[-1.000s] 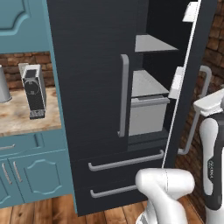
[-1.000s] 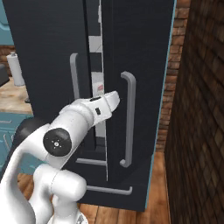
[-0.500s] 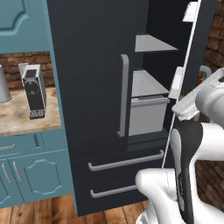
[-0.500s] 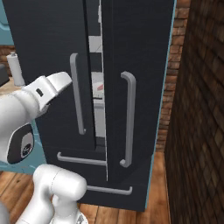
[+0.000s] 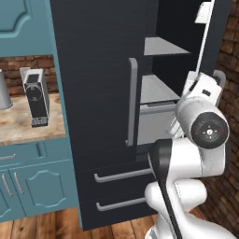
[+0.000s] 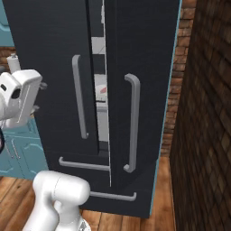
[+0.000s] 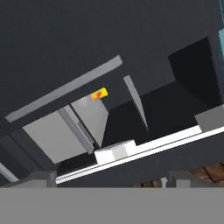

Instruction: Retrieve the steak from the fridge and place it on the saucepan with marinade on the stove.

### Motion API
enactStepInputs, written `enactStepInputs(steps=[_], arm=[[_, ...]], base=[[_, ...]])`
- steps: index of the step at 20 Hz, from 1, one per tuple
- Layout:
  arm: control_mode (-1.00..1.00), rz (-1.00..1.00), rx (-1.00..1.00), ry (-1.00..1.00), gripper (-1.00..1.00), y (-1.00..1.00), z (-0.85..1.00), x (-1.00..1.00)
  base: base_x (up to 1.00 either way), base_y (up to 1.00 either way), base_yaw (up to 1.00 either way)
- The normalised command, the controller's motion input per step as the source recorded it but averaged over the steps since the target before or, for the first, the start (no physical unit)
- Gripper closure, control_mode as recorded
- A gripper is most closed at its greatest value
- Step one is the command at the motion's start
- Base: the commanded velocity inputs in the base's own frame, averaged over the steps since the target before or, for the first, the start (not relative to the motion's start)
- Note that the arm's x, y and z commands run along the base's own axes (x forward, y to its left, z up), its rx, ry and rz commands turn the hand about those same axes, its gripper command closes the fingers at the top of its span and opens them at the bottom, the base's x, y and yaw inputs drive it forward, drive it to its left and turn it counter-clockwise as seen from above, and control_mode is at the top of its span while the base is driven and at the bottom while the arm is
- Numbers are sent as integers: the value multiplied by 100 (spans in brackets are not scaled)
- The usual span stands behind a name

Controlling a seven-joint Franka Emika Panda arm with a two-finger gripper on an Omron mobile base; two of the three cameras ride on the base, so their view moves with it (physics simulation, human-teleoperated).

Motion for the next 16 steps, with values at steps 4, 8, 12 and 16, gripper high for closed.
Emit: enactStepInputs(steps=[4,8,12,16], arm=[[-100,-19,-22,3,-100,0,-69,45],[-100,-7,-6,-1,-100,0,-42,53],[-100,-5,-2,0,-100,-14,-39,62],[-100,-3,-1,0,-100,-39,-22,64]], base=[[0,0,0],[0,0,0],[0,0,0],[0,0,0]])
